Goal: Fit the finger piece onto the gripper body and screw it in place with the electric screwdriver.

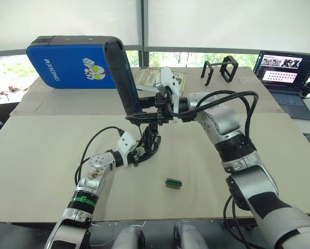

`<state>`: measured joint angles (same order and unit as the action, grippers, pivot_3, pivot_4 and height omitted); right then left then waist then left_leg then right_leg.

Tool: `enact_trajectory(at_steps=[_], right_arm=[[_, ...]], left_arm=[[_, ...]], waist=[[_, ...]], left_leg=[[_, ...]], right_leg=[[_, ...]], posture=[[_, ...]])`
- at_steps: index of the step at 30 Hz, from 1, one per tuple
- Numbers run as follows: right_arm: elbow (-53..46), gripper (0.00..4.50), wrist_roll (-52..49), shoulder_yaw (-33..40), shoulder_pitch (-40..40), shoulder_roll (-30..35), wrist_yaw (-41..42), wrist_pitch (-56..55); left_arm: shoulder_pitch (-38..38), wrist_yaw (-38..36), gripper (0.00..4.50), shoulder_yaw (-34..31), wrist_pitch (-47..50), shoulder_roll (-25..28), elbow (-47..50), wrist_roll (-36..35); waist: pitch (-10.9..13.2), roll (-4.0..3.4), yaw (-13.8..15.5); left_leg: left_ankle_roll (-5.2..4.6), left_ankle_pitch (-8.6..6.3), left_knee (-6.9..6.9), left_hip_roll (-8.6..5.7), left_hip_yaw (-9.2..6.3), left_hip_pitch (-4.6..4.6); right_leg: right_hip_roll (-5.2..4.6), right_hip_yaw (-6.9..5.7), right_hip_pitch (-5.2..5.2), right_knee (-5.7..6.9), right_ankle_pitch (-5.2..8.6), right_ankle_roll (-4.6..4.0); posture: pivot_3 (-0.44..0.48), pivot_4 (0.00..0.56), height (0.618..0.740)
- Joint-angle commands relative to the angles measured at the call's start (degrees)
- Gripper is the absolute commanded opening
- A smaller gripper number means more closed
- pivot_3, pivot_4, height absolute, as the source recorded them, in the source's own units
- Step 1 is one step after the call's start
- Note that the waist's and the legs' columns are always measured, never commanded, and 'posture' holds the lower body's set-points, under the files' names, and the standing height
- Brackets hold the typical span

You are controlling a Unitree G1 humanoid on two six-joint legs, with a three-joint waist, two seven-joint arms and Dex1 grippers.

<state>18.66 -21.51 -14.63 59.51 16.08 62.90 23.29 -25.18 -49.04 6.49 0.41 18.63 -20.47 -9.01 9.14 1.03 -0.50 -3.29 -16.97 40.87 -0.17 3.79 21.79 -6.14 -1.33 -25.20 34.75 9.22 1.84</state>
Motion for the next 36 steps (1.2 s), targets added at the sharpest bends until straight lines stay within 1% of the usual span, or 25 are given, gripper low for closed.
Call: enact_trajectory(at_steps=[1, 5, 9, 11, 16, 19, 23, 28, 29, 32, 34, 36], right_arm=[[5.86, 1.91, 7.47, -1.92, -5.41, 3.35, -2.60, -3.23], [3.78, 1.91, 7.26, -1.36, -8.64, 3.61, -0.88, -9.83], [3.05, 1.91, 6.88, -1.52, -10.11, 3.34, -0.64, -10.43], [3.77, 1.91, 7.32, -2.10, -9.70, 3.36, -1.12, -8.65], [8.06, 1.91, 7.27, -3.15, -6.01, 2.64, -2.92, 1.44], [10.15, 1.91, 6.43, -2.12, -4.29, 0.95, -4.92, 4.86], [9.82, 1.91, 7.86, -2.68, -4.58, 0.49, -3.87, 0.65], [9.00, 1.91, 8.49, -2.37, -5.39, 0.41, -5.20, -2.12], [8.45, 1.91, 8.81, -2.31, -5.77, 0.69, -4.92, -4.32], [6.13, 1.91, 8.97, -2.28, -7.56, 1.55, -2.76, -10.82], [4.02, 1.91, 8.44, -2.87, -9.03, 2.14, 0.08, -15.15], [2.94, 1.91, 7.96, -3.46, -9.63, 2.43, 0.95, -15.78]], left_arm=[[-1.06, -1.07, 2.29, -1.16, -1.20, 0.50, 4.04, -1.70], [-1.28, -1.18, 2.29, -1.20, -1.11, 0.55, 3.78, -1.72], [-1.56, -1.21, 2.29, -1.15, -1.04, 0.43, 3.52, -1.67], [-1.71, -1.25, 2.29, -1.12, -0.99, 0.40, 3.45, -1.69], [-1.95, -1.35, 2.29, -1.15, -0.92, 0.52, 3.32, -1.69], [-1.94, -1.38, 2.29, -1.16, -0.84, 0.59, 3.41, -1.71], [-2.02, -1.40, 2.29, -1.23, -0.67, 0.67, 3.57, -1.75], [-2.21, -1.40, 2.29, -1.34, -0.58, 0.81, 3.45, -1.70], [-2.29, -1.44, 2.29, -1.37, -0.53, 0.86, 3.40, -1.71], [-2.47, -1.62, 2.29, -1.42, -0.46, 1.03, 3.22, -1.74], [-2.53, -1.81, 2.29, -1.45, -0.43, 1.16, 3.11, -1.81], [-2.67, -2.00, 2.29, -1.40, -0.49, 1.20, 2.87, -1.78]], waist=[[0.00, 0.00, -0.01], [-0.06, -0.01, -0.09], [-0.14, -0.14, -0.19], [-0.15, -0.15, -0.19], [-0.16, -0.17, -0.17], [-0.18, -0.20, -0.15], [-0.20, -0.22, -0.12], [-0.20, -0.22, -0.16], [-0.20, -0.22, -0.15], [-0.20, -0.22, -0.18], [-0.20, -0.22, -0.17], [-0.20, -0.22, -0.20]], left_leg=[[0.00, 0.00, 0.00, 0.00, 0.00, -0.01], [0.00, 0.00, 0.00, 0.00, 0.00, -0.05], [0.00, 0.00, 0.00, 0.01, 0.00, -0.15], [0.00, 0.00, 0.00, 0.02, -0.01, -0.16], [0.00, 0.00, 0.00, 0.02, -0.02, -0.16], [0.00, 0.00, -0.03, 0.03, -0.07, -0.16], [0.01, 0.00, -0.05, 0.02, -0.10, -0.13], [0.01, 0.00, -0.07, 0.02, -0.10, -0.13], [0.01, 0.00, -0.07, 0.02, -0.10, -0.13], [0.01, 0.00, -0.07, 0.02, -0.10, -0.11], [0.00, 0.00, -0.07, 0.02, -0.10, -0.08], [0.00, 0.00, -0.06, 0.02, -0.10, -0.06]], right_leg=[[-0.04, -0.10, 0.00, 0.00, 0.00, 0.00], [-0.14, -0.41, 0.07, -0.01, 0.00, -0.01], [-0.29, -0.88, 0.12, -0.01, -0.05, -0.11], [-0.29, -0.94, 0.12, 0.00, -0.04, -0.15], [-0.31, -0.99, 0.11, 0.01, -0.02, -0.19], [-0.35, -1.03, 0.10, 0.00, 0.00, -0.23], [-0.40, -1.04, 0.11, -0.03, 0.00, -0.23], [-0.39, -1.05, 0.10, -0.05, 0.00, -0.23], [-0.38, -1.05, 0.10, -0.05, 0.00, -0.23], [-0.37, -1.07, 0.09, -0.06, 0.00, -0.23], [-0.33, -1.08, 0.09, -0.07, 0.01, -0.22], [-0.31, -1.10, 0.09, -0.10, 0.01, -0.21]], posture=[[0.000, 0.150, 0.740], [0.000, 0.150, 0.740], [0.000, 0.150, 0.740], [0.000, 0.150, 0.740], [0.000, 0.150, 0.740], [0.000, 0.150, 0.740], [0.000, 0.150, 0.740], [0.000, 0.150, 0.740], [0.000, 0.150, 0.740], [0.000, 0.150, 0.740], [0.000, 0.150, 0.740], [0.000, 0.150, 0.740]])
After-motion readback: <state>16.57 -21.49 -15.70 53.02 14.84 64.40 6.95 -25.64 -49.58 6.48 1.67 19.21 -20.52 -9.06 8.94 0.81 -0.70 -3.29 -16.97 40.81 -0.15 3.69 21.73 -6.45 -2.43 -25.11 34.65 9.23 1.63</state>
